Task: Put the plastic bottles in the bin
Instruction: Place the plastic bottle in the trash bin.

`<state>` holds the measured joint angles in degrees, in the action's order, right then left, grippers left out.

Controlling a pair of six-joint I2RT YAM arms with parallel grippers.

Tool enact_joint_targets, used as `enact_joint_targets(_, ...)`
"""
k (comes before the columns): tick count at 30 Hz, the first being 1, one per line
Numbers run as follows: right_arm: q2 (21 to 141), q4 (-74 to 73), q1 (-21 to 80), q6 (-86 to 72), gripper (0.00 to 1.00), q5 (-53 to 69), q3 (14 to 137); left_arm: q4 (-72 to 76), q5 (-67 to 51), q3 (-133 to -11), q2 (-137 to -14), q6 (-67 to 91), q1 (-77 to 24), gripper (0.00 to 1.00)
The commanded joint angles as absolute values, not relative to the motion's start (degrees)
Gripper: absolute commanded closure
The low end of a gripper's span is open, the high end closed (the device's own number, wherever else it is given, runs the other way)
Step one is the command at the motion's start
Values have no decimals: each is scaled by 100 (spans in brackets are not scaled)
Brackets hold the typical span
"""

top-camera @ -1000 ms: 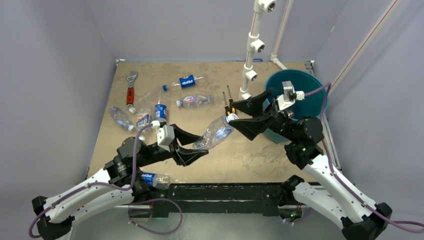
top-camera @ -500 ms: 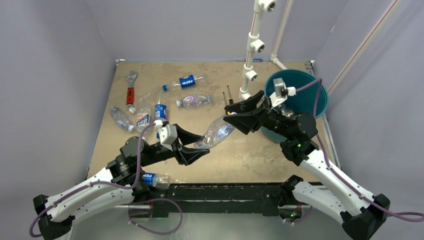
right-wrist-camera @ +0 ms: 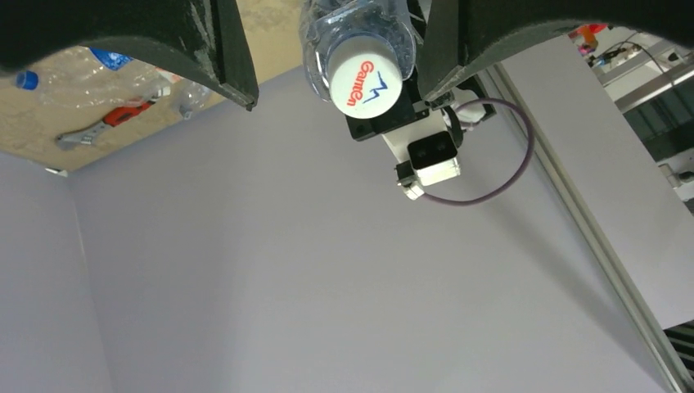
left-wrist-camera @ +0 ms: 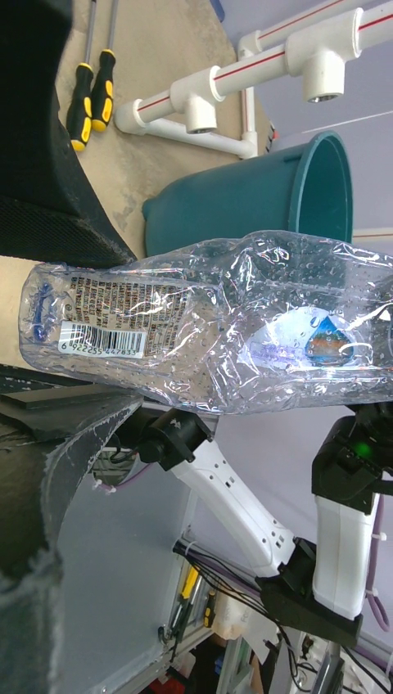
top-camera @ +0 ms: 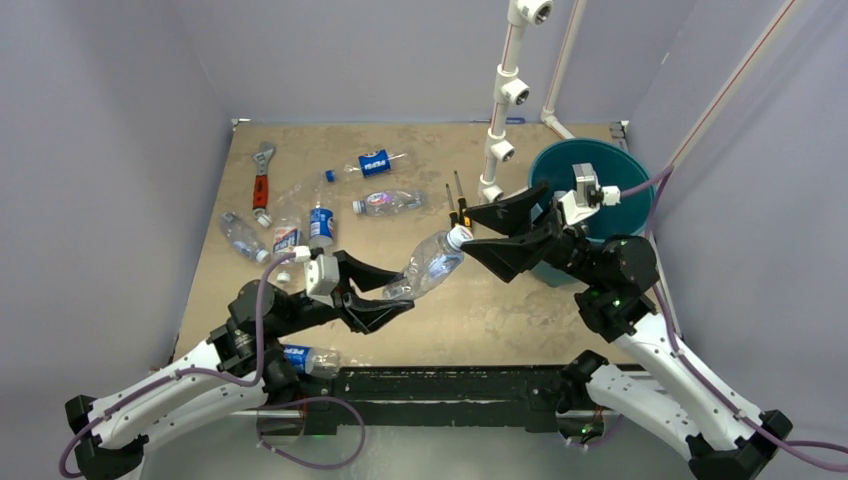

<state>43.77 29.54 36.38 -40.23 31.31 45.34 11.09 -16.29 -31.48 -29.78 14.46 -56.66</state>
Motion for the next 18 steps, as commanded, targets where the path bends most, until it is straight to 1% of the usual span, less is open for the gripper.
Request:
enact_joint_targets(1, 4512, 3345, 3656, -4035, 27, 3466, 4715, 1580, -1870, -3103, -2926, 1570, -5678, 100)
enact_joint_targets(7, 4795, 3883, 3653, -4407, 27, 3820, 4680, 1580, -1932, -3103, -2944, 1591, -5678, 100)
enact_joint_targets(8, 4809, 3943, 3654, -4441, 29, 3815, 4666, 1585, -1926, -3103, -2951, 1590, -5678, 100)
enact_joint_targets(10, 4818, 4152, 3652, -4513, 39, 3868, 4599, 1597, -1932, -3095, -2965, 1598, -5678, 100)
enact_joint_targets(11, 4805, 4238, 3655, -4538, 42, 3856, 4549, 1614, -1948, -3087, -2979, 1612, -5678, 100)
enact_joint_targets(12, 4800, 4335, 3653, -4606, 43, 3855, 4494, 1624, -1971, -3085, -2994, 1624, -5678, 100)
enact_joint_targets(13, 4813, 4460, 3656, -4670, 41, 3885, 4451, 1632, -1978, -3092, -3011, 1626, -5678, 100)
enact_joint_targets(15, 4862, 4693, 3656, -4824, 33, 3952, 4395, 1644, -1997, -3098, -3037, 1643, -5678, 100)
enact_joint_targets(16, 4875, 4754, 3655, -4872, 31, 3950, 4380, 1650, -2002, -3087, -3047, 1644, -5678, 100)
enact_joint_targets(18, 4901, 4814, 3655, -4915, 32, 3940, 4379, 1654, -2003, -3085, -3058, 1652, -5678, 100)
